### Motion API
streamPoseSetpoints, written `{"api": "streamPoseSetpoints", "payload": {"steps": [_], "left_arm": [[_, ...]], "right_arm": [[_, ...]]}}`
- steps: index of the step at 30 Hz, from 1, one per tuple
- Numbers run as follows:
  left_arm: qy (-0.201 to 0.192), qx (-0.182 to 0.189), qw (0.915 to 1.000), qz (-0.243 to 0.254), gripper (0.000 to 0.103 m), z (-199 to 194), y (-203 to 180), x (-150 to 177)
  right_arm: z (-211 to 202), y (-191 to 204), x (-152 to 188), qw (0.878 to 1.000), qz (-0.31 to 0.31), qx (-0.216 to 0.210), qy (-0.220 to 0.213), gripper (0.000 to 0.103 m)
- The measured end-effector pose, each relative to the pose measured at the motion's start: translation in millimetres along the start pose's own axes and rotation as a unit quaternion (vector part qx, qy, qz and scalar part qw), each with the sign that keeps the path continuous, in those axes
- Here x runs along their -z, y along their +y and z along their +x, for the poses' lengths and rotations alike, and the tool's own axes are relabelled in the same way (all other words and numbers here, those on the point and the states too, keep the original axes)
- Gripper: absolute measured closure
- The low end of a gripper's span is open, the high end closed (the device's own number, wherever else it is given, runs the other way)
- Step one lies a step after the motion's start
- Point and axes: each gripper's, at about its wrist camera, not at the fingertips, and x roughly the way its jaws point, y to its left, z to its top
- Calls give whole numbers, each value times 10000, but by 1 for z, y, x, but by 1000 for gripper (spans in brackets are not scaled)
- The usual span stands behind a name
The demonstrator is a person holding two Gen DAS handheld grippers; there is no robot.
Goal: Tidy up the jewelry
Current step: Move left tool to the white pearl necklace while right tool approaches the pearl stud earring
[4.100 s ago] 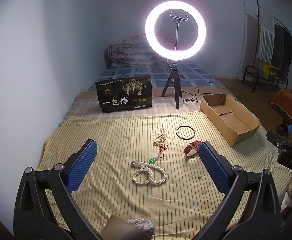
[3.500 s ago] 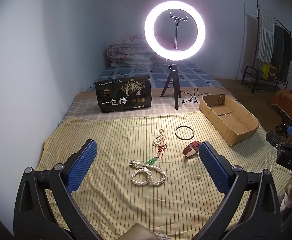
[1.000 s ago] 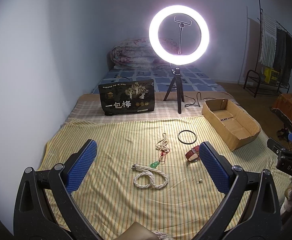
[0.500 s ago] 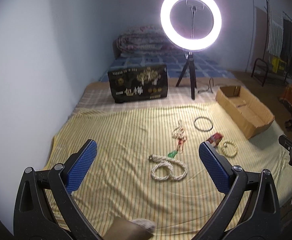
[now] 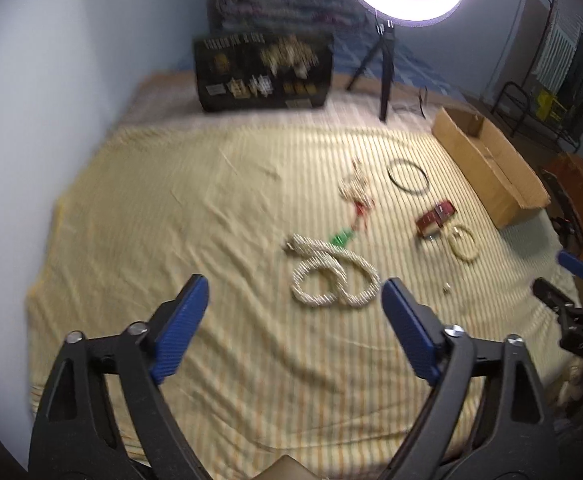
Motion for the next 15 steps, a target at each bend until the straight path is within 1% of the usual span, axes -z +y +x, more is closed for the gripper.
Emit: {"api": "streamPoseSetpoints", "payload": {"steps": [1, 3, 5, 8, 9, 11, 13, 15], "left_arm": [[134, 114, 9998, -68, 20, 6, -1, 1], [413, 306, 9985, -194, 35, 19, -4, 3], [589, 408, 9970, -289, 40, 28, -7, 5], [647, 344, 9970, -233, 42, 38, -16, 7], [647, 309, 9973, -181, 46, 40, -20, 8], [698, 283, 9971, -132, 50, 47, -25, 9], [773, 283, 9964, -203, 51, 55, -24, 8], [876, 325, 9952, -306, 57, 63, -22, 8]], "right_arm": [[4, 3, 1, 10000, -16, -60, 69, 21], [11, 8, 2, 9997, -64, -142, 170, 24], [18, 15, 3, 9991, -173, -272, 276, 28], [27, 24, 6, 9981, -350, -363, 359, 31], [30, 27, 7, 9976, -387, -403, 397, 32], [36, 30, 8, 9967, -402, -517, 479, 39], [42, 32, 9, 9954, -397, -643, 582, 43], [49, 32, 10, 9943, -380, -751, 658, 47]]}}
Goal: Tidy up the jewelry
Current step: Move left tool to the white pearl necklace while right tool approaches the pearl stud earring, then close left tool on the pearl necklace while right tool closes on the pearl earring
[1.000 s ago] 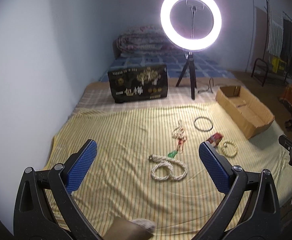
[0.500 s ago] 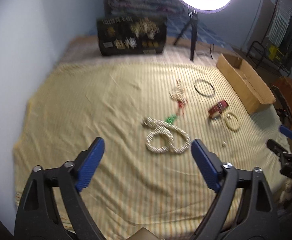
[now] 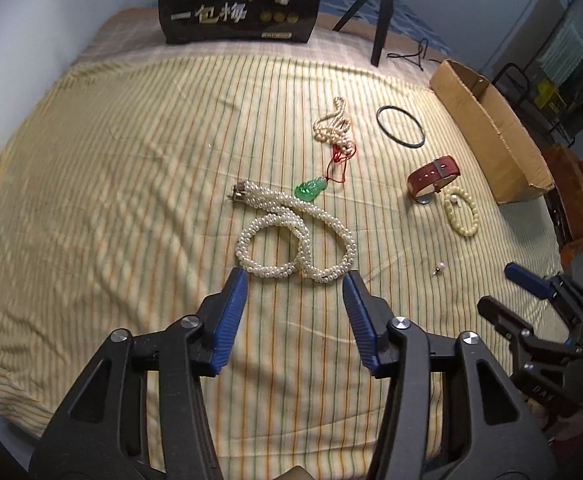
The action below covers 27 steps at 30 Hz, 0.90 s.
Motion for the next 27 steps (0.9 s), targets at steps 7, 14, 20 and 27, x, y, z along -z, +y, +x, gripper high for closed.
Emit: {"api": "streamPoseSetpoints", "payload": {"steps": [7, 14, 20, 27], "left_arm": [[183, 8, 9998, -118, 58, 18, 4, -7], [316, 19, 9990, -304, 59, 31, 9, -11], [299, 15, 9987, -400, 59, 36, 13, -15], [330, 56, 9987, -374, 60, 42, 8, -15]], "right_arm": [[23, -2, -5, 9995, -46, -224, 237, 62], [40, -6, -9, 9984, 88, -412, 364, 66], [50, 6, -9, 9985, -288, -228, 418, 66], [56, 11, -11, 9976, -558, -68, 397, 66]]}}
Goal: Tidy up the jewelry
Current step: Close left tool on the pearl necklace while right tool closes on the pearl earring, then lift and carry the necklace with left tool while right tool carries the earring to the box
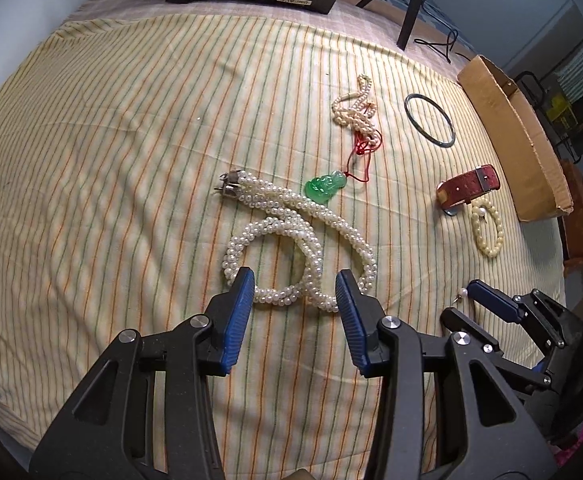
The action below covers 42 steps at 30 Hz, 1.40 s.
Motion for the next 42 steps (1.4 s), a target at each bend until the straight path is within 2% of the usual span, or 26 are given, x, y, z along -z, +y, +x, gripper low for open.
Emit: {"api": "streamPoseSetpoints", "payload": {"steps": [7, 12, 14, 23, 29, 35, 42], "left_arm": [[73, -58, 9999, -43, 71, 14, -5, -5], [13, -146, 9999, 1, 93, 21, -9, -10], [-4, -144, 9999, -71, 96, 21, -7, -11], [-182, -72, 9998, -71, 97, 6, -4, -6], [-350, 113, 9992, -161, 97, -15, 5, -8], [-587, 451, 9965, -383, 97, -46, 9, -17], [-1276, 586, 9899, -221, 97, -96, 2, -28]], "right_arm": [[2, 1, 0, 9999, -124, 92, -14, 71], [0, 3, 2, 9998, -183, 105, -41, 78], [0, 2, 3, 9998, -171, 88, -59, 85], [-5, -5, 7, 9998, -8, -49, -180, 86], [-14, -4, 0, 9995, 59, -64, -306, 86], [-30, -4, -8, 9986, 106, -104, -514, 86], [-47, -13, -13, 9973, 218, -12, -705, 86]]}}
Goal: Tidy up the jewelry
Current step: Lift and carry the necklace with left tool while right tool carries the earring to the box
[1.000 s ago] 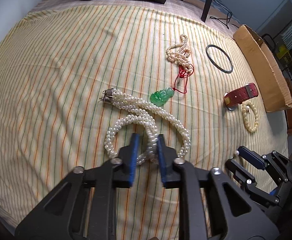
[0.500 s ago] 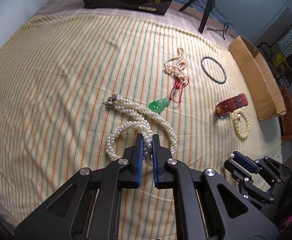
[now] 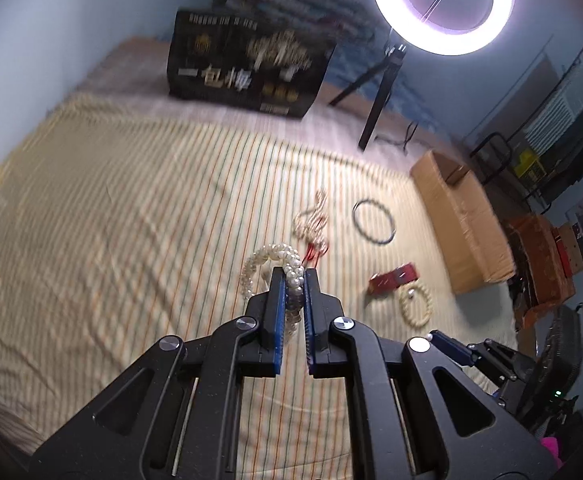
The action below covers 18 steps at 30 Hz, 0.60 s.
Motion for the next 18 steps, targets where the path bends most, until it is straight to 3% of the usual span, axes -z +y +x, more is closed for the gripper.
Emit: {"api": "streamPoseSetpoints", "payload": {"steps": [18], "left_arm": [[-329, 303, 9988, 216, 97, -24, -31, -22]], "right_arm": [[-46, -48, -24, 9968, 491, 319, -548, 86]]}}
